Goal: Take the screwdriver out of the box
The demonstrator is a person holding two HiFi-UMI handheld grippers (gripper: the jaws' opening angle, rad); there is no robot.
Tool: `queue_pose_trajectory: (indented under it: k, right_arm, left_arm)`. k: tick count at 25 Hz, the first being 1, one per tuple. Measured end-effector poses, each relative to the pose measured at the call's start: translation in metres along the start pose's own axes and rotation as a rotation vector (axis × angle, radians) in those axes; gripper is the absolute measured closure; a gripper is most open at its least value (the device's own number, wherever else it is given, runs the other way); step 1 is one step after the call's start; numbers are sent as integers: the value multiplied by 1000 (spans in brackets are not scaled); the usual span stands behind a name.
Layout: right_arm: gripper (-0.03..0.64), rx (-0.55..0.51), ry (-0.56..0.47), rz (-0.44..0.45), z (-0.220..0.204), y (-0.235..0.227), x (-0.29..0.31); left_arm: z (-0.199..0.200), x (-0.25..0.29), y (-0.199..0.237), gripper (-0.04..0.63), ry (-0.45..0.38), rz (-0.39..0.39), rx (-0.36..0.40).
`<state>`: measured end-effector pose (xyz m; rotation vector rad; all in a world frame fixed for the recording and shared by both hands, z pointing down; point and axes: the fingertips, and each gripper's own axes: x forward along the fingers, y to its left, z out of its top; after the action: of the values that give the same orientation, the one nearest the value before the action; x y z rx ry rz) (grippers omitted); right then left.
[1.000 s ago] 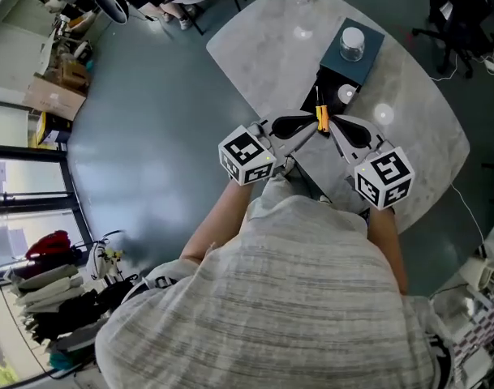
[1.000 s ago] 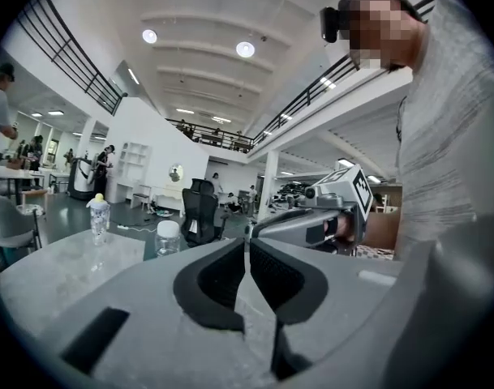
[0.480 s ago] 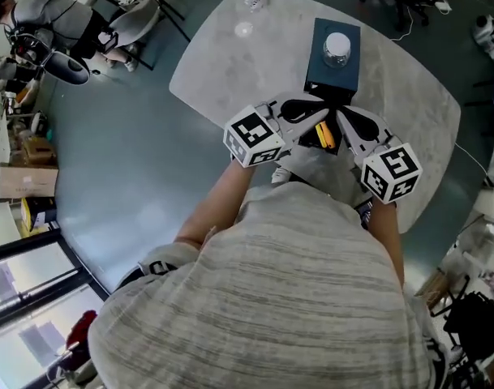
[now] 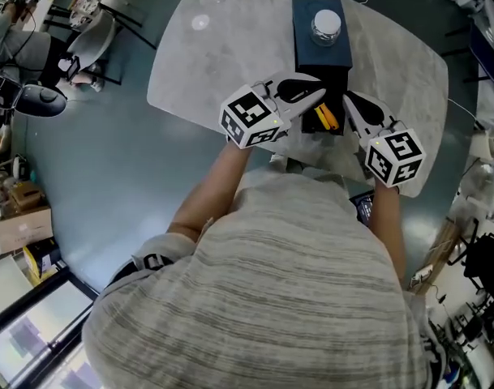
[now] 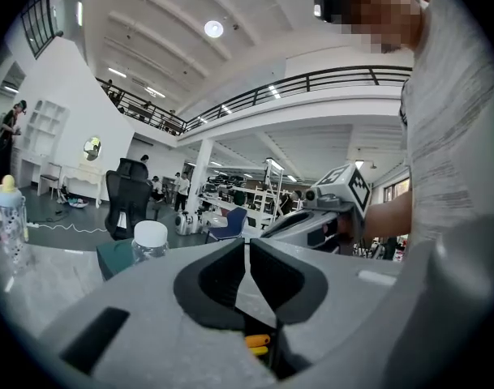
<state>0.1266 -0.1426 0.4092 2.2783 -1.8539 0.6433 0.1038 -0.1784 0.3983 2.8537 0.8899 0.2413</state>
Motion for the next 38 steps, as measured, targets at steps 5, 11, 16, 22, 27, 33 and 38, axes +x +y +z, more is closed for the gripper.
queue_pose_trajectory:
  k: [5, 11, 16, 22, 27, 33, 38]
  right_arm:
    - [604, 6, 71, -24, -24, -4, 14]
    - [603, 13, 140, -30, -47, -8, 33]
    - [601, 7, 194, -31, -61, -10, 53]
    - [569, 0, 270, -28, -81, -11, 67]
    - [547, -50, 363, -55, -102, -16, 75]
    - [530, -78, 470, -74, -127, -22, 83]
    - [508, -95, 549, -90, -145, -26, 88]
  left_arm:
    - [-16, 2, 13, 568, 2, -17, -17]
    - [-36, 5, 21, 568, 17, -21, -39]
    - [-48, -1, 32, 568, 14, 4, -66]
    - [-57, -12, 41, 568, 6, 42, -99]
    - [-63, -17, 46, 568, -9, 62, -124]
    - [-69, -21, 49, 568, -26, 79, -149]
    - [-75, -25, 51, 568, -24, 81, -171]
